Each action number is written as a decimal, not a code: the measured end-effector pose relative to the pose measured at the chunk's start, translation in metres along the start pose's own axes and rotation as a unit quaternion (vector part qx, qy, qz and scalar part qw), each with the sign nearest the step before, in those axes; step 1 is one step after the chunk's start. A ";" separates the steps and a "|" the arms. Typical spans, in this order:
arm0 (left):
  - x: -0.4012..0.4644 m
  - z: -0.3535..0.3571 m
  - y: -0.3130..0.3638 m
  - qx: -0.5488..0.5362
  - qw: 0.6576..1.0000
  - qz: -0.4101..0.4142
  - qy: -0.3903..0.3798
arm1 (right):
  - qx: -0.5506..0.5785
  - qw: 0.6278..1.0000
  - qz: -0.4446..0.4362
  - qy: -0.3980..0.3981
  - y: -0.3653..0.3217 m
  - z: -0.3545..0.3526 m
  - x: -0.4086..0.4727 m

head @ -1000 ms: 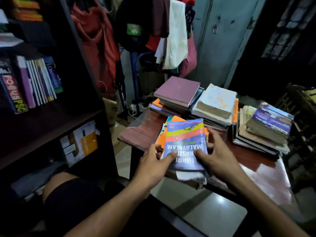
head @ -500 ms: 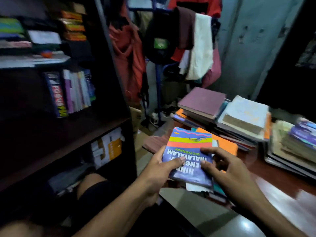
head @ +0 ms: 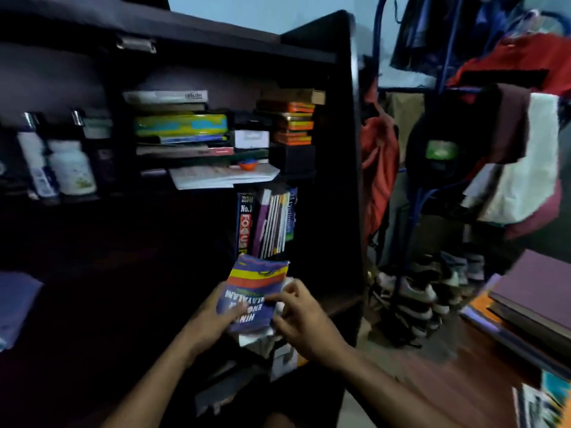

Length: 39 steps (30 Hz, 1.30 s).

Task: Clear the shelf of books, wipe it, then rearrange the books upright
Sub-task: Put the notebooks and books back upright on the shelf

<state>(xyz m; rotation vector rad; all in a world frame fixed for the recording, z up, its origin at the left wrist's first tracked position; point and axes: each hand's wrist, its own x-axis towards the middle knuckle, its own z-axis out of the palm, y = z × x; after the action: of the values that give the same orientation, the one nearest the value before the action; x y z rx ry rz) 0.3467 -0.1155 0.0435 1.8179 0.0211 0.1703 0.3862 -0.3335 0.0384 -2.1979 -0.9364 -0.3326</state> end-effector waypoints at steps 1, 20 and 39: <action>0.010 -0.004 -0.015 0.068 0.997 0.023 0.042 | -0.031 0.999 -0.004 -0.005 0.007 0.011 0.006; 0.025 -0.007 -0.051 0.119 0.989 0.059 0.058 | -0.143 0.984 -0.099 0.028 0.045 0.008 0.013; 0.025 -0.009 -0.049 0.058 0.998 0.004 0.016 | -0.219 0.958 -0.138 -0.121 0.043 0.021 0.005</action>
<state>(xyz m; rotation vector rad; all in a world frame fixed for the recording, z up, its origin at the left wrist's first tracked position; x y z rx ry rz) 0.3743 -0.0915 0.0016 1.9319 0.0466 0.2084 0.4193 -0.3363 0.0039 -2.5493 -1.4246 -0.4424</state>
